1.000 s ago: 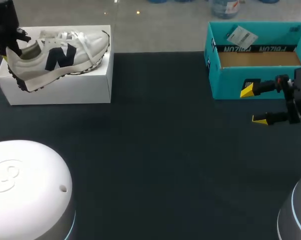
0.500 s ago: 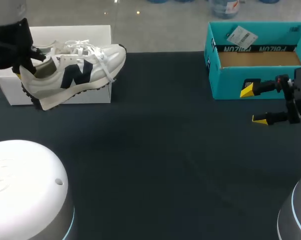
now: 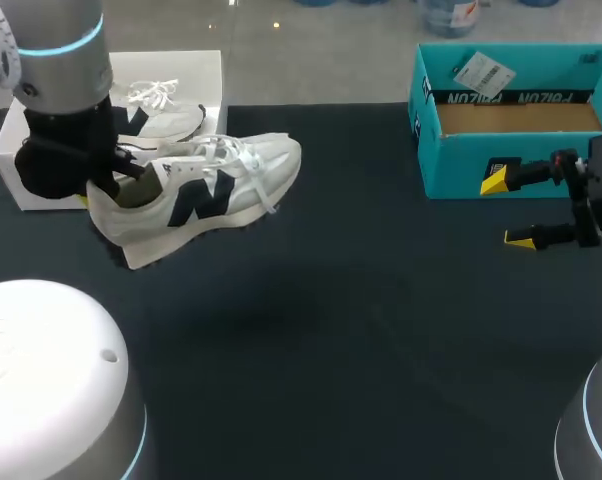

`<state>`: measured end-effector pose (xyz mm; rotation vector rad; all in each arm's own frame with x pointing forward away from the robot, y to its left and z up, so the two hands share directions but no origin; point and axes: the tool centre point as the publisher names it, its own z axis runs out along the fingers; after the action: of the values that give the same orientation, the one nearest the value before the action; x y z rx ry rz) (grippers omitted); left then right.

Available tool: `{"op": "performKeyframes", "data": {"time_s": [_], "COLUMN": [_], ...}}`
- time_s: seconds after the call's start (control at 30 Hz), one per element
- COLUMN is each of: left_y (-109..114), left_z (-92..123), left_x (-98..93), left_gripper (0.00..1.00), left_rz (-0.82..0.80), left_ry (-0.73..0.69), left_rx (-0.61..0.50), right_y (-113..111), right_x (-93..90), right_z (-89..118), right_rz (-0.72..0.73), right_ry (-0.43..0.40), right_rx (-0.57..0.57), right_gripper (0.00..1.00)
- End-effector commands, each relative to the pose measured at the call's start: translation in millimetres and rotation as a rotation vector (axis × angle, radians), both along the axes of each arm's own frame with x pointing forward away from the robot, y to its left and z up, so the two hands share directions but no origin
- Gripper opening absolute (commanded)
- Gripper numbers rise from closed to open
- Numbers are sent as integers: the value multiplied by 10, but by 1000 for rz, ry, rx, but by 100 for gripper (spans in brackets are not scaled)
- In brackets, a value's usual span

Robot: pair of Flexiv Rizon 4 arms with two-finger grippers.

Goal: Take the shoe out of the shoebox, open the shoe tongue, remove and reinsert the insole, then place the shoe into the shoebox

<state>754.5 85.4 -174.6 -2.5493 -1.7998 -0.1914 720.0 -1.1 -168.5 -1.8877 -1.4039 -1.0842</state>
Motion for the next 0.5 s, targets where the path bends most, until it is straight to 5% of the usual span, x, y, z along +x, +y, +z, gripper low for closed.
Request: {"op": "performKeyframes", "data": {"time_s": [0.03,0.5], "left_y": [-145,-694], "left_z": [-51,-171], "left_x": [-114,-208], "left_gripper": [0,0], "left_rz": [-15,-79], "left_ry": [-80,-71], "left_rx": [-24,4], "right_y": [7,7], "right_x": [-8,-8], "right_z": [0,0], "right_rz": [-2,-2], "right_ry": [2,2], "right_rx": [-4,-4], "right_gripper": [100,100]}}
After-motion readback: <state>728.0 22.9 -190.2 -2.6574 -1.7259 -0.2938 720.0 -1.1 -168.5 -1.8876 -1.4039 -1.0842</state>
